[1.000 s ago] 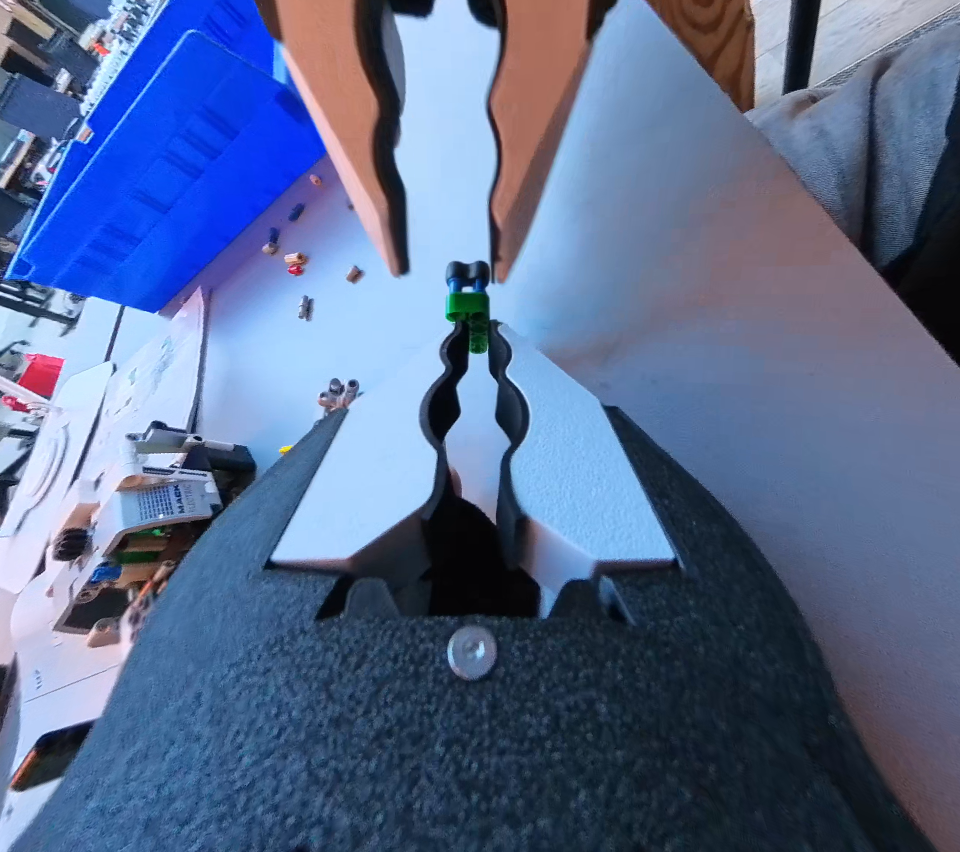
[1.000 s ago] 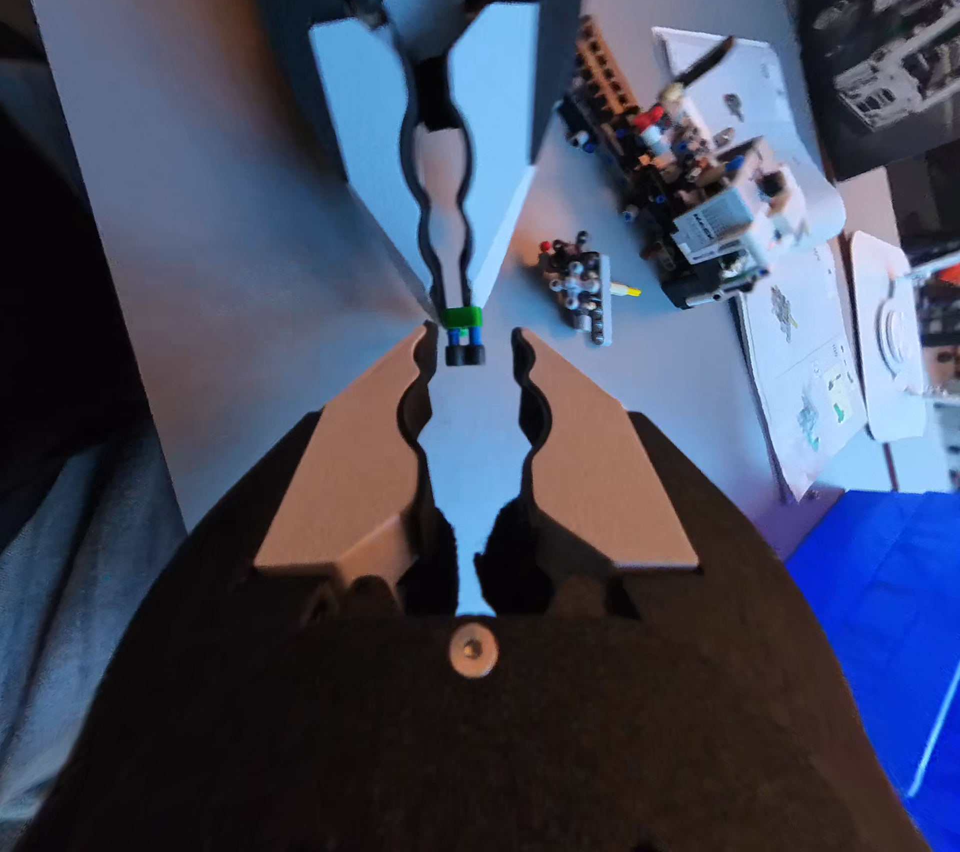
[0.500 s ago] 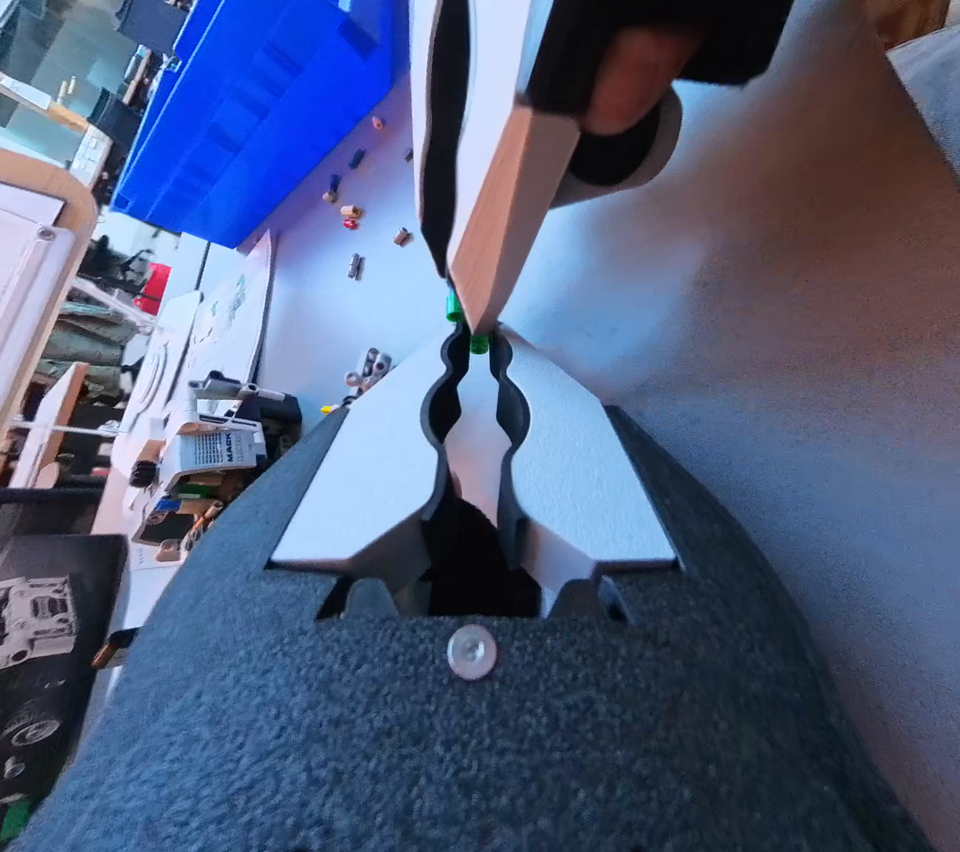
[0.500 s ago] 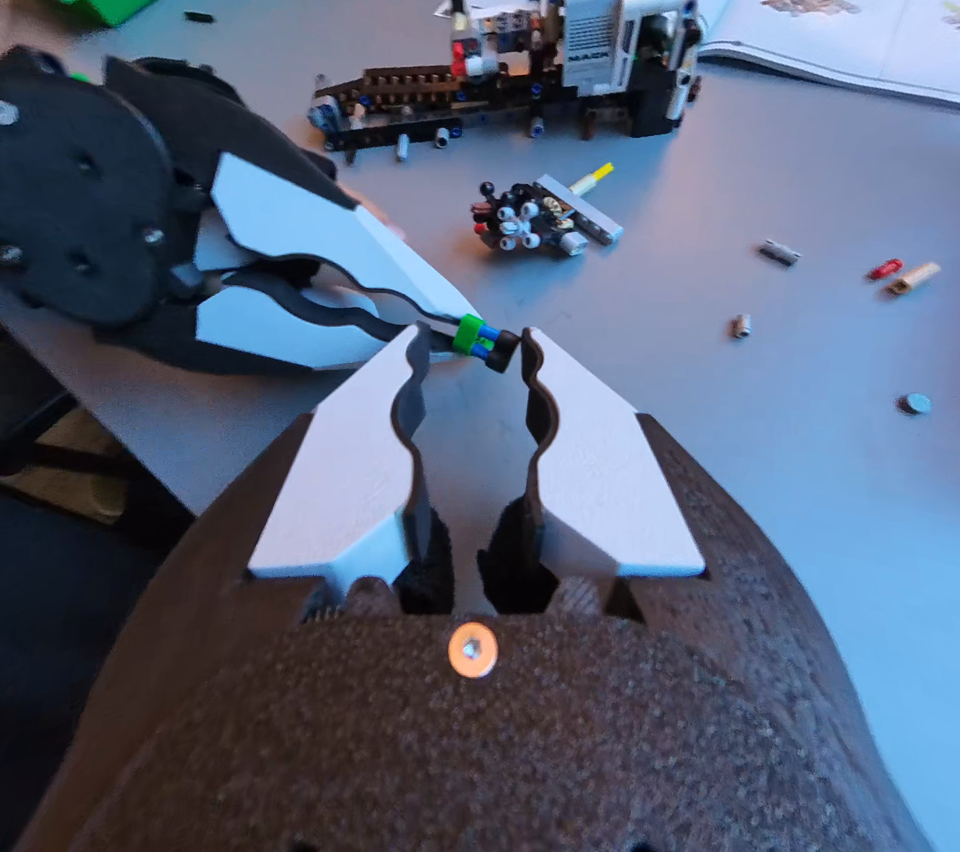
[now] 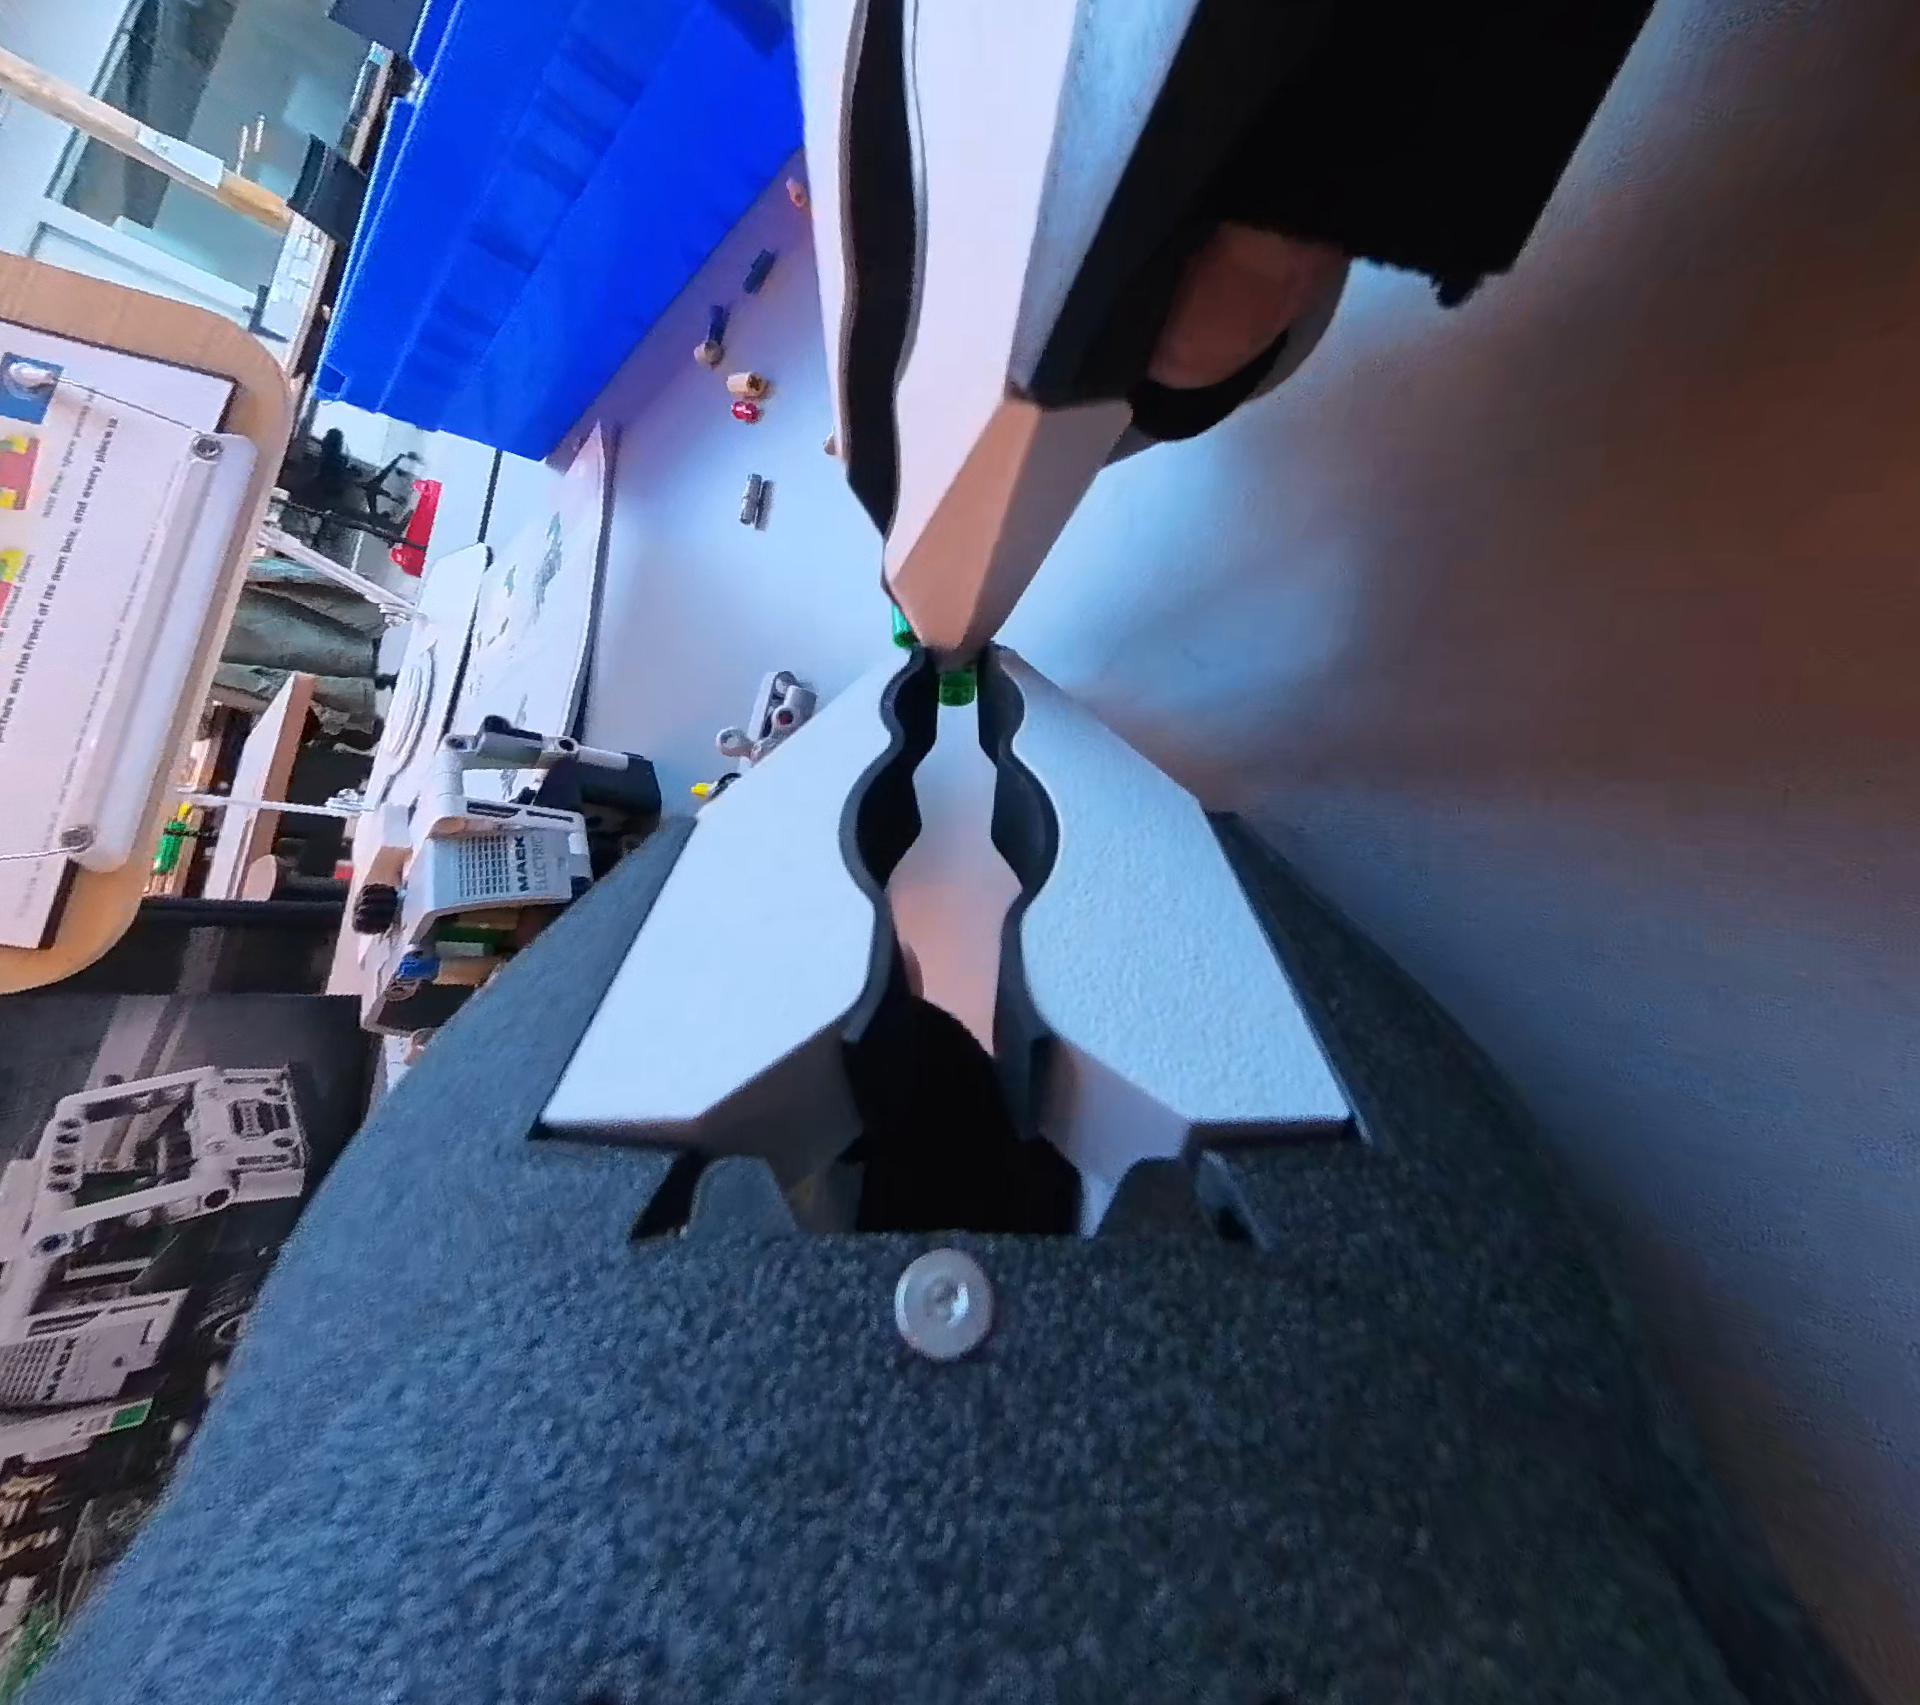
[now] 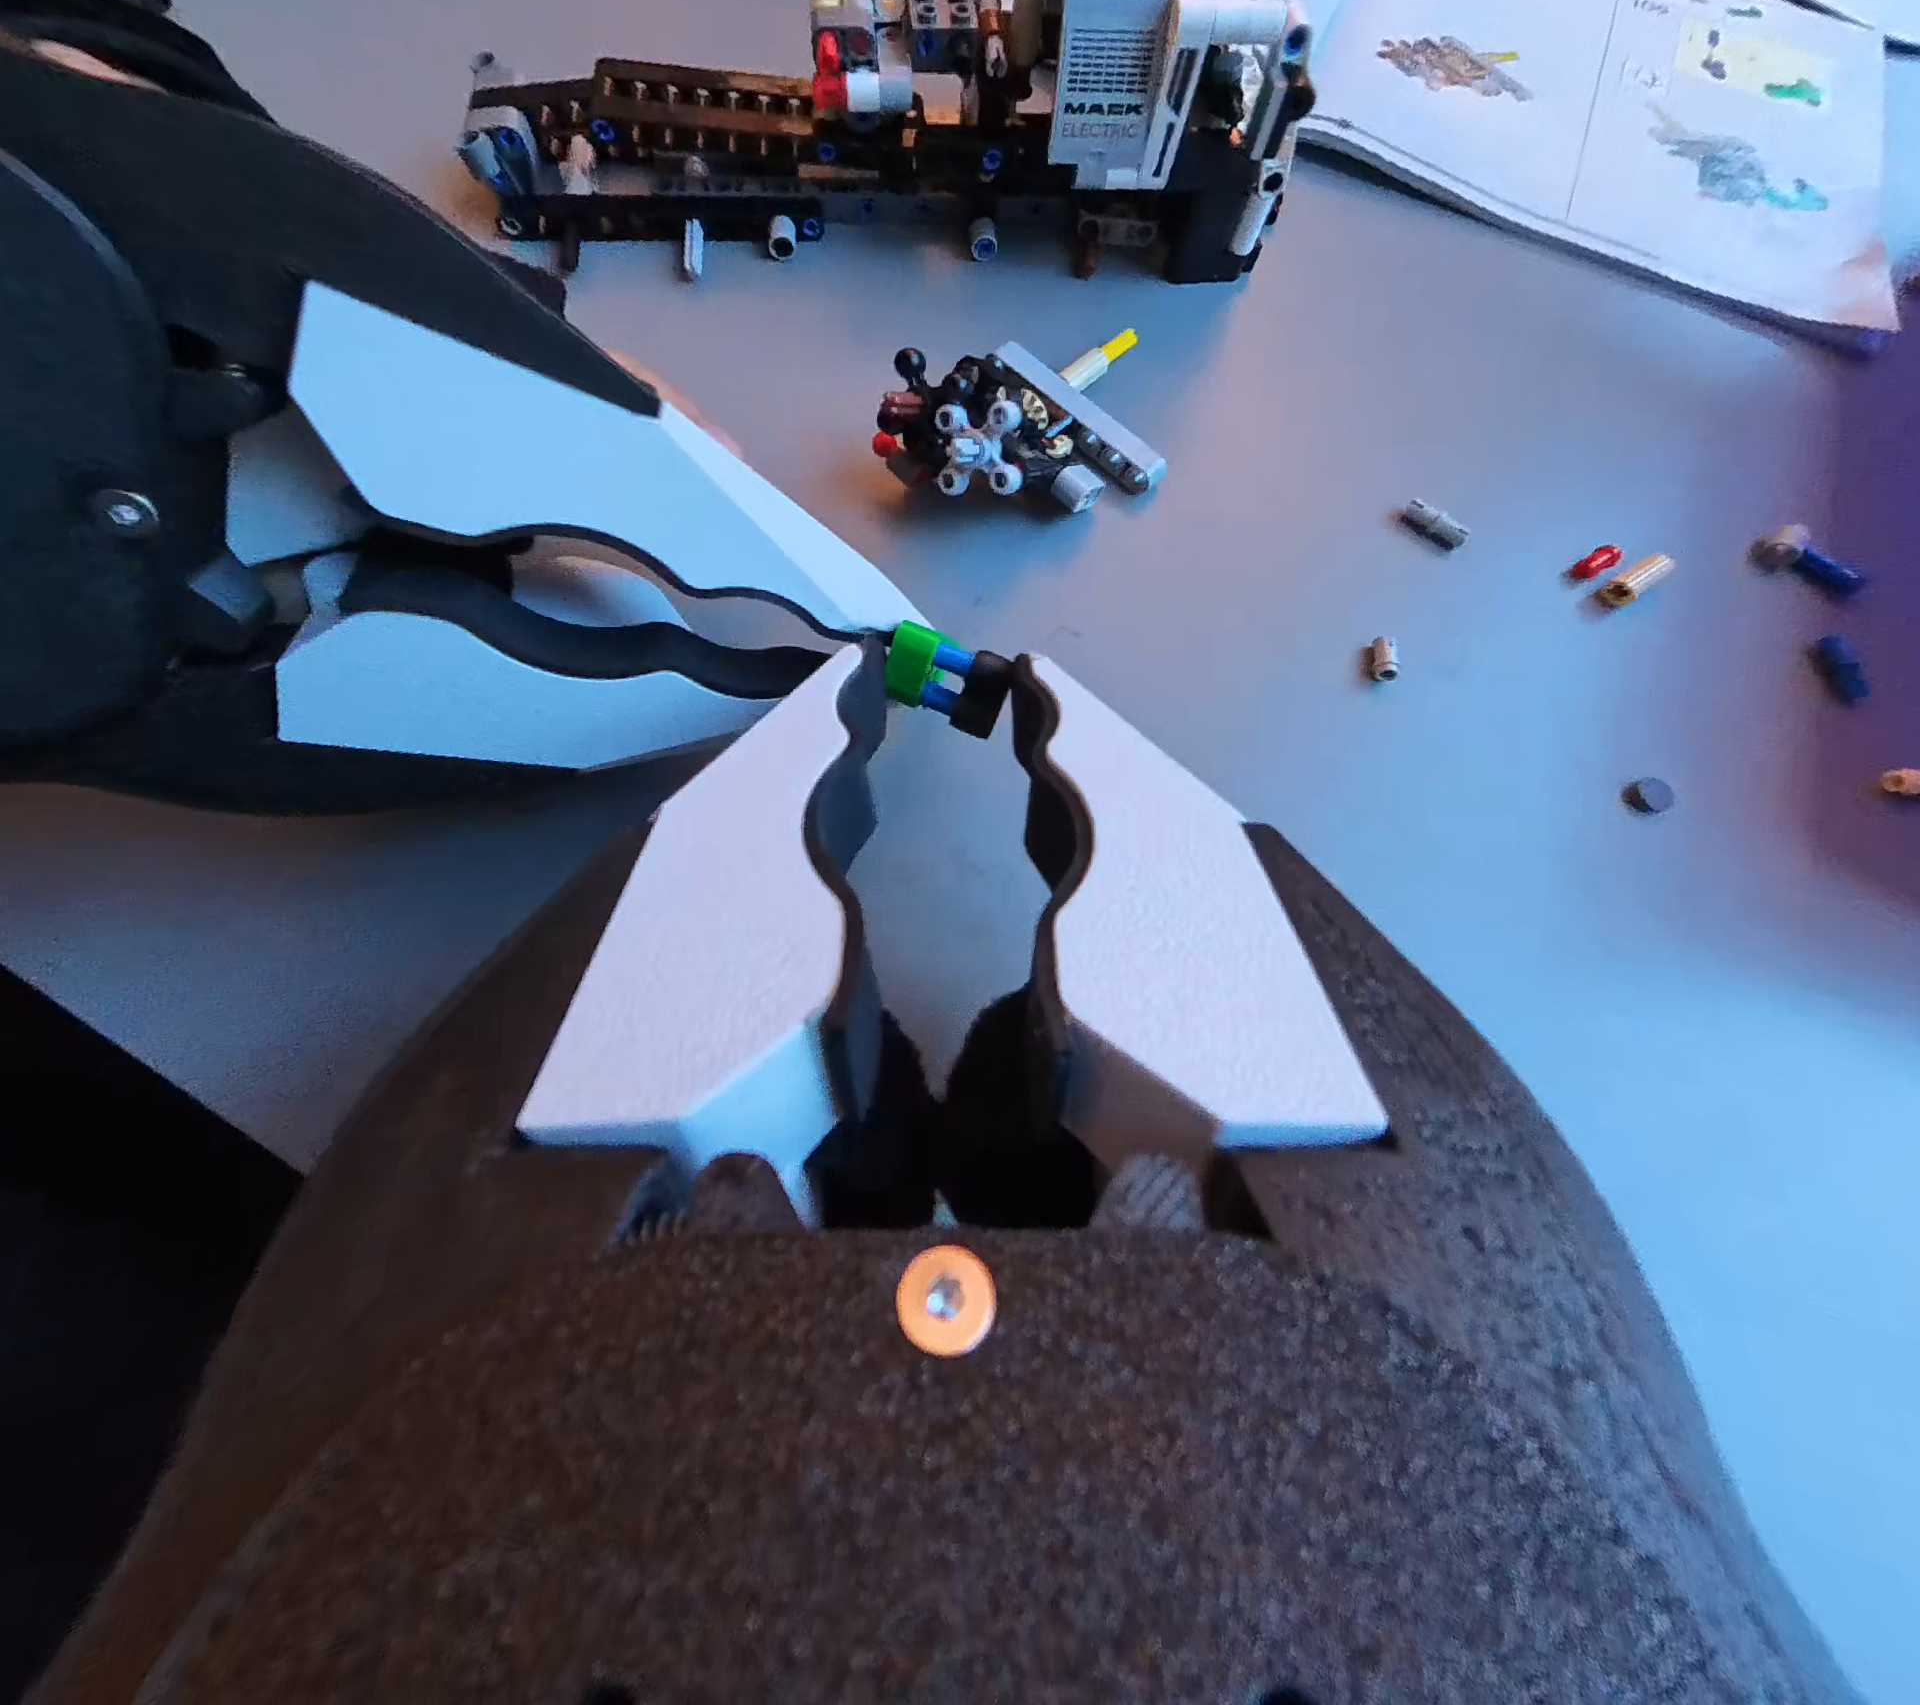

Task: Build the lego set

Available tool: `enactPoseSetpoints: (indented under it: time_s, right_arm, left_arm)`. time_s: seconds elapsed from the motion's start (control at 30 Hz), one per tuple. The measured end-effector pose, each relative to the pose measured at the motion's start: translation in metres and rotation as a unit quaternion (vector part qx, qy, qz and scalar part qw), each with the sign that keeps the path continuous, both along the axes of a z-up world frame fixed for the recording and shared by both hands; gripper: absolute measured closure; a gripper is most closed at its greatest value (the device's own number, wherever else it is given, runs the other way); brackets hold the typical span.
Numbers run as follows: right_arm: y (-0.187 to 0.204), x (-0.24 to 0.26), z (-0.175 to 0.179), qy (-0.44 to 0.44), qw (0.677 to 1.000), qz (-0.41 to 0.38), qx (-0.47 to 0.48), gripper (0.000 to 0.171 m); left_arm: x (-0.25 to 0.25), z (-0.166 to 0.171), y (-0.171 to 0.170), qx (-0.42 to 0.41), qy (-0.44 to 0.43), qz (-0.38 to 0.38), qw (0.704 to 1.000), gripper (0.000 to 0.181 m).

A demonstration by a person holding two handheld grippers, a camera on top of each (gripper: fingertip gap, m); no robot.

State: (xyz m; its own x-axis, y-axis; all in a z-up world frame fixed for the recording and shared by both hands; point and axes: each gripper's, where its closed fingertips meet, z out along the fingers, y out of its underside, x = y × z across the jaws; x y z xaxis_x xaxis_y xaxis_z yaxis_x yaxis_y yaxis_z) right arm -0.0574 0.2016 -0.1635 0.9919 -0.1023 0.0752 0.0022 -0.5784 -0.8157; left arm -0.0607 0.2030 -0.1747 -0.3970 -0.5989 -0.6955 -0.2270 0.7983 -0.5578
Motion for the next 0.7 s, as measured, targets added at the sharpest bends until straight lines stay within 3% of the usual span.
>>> enactPoseSetpoints:
  time_s: [0.17,0.4,0.5,0.63,0.7]
  right_arm:
    - [-0.002,0.003,0.0,-0.056,0.998,-0.008,-0.002,0.148]
    - [-0.002,0.0,0.0,-0.014,1.0,0.018,0.017,0.149]
    - [-0.003,0.002,0.017,-0.034,0.996,0.052,0.058,0.148]
    - [-0.01,0.012,0.04,-0.118,0.985,0.071,0.099,0.148]
    - [-0.014,0.011,0.05,-0.171,0.973,0.095,0.123,0.148]
  left_arm:
    - [0.001,-0.002,-0.001,-0.002,0.012,0.017,1.0,0.176]
    - [0.002,0.001,-0.002,0.032,-0.012,0.001,0.999,0.176]
    - [0.004,0.016,-0.003,0.034,-0.06,-0.017,0.997,0.176]
    - [0.002,0.03,0.007,0.0,-0.08,-0.011,0.997,0.17]
    - [-0.002,0.036,0.013,-0.065,-0.071,-0.015,0.995,0.166]
